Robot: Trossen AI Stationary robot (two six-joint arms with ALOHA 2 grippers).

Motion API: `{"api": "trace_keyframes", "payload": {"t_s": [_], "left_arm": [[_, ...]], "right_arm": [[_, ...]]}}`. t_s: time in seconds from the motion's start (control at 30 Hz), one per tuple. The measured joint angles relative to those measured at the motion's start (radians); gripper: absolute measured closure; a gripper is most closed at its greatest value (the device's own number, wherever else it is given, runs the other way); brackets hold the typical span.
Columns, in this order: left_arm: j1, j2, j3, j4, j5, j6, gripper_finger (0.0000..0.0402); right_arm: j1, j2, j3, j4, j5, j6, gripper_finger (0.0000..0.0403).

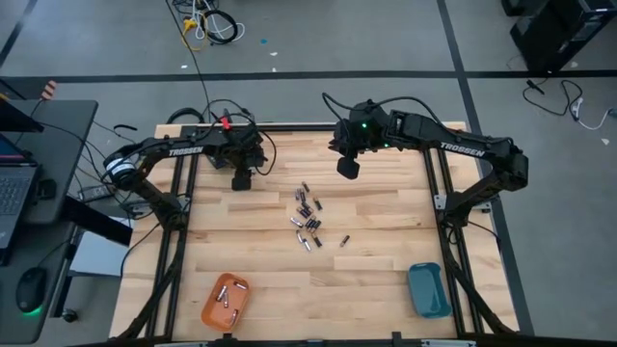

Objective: Sort batteries
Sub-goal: Put the silver battery into the orange bin

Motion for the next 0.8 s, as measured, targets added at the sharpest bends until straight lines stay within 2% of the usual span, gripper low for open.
{"api": "trace_keyframes", "payload": {"t_s": [0.43, 0.8], "left_arm": [[0.000, 0.113, -0.001, 0.026, -0.010, -0.002, 0.0243], [0.000, 0.140, 0.002, 0.024, -0.008, -0.016, 0.0246]], "right_arm": [[0.002, 0.000, 0.000, -0.003, 0.000, 0.008, 0.0357], [0.002, 0.000, 0.000, -0.002, 0.000, 0.002, 0.0357]]}}
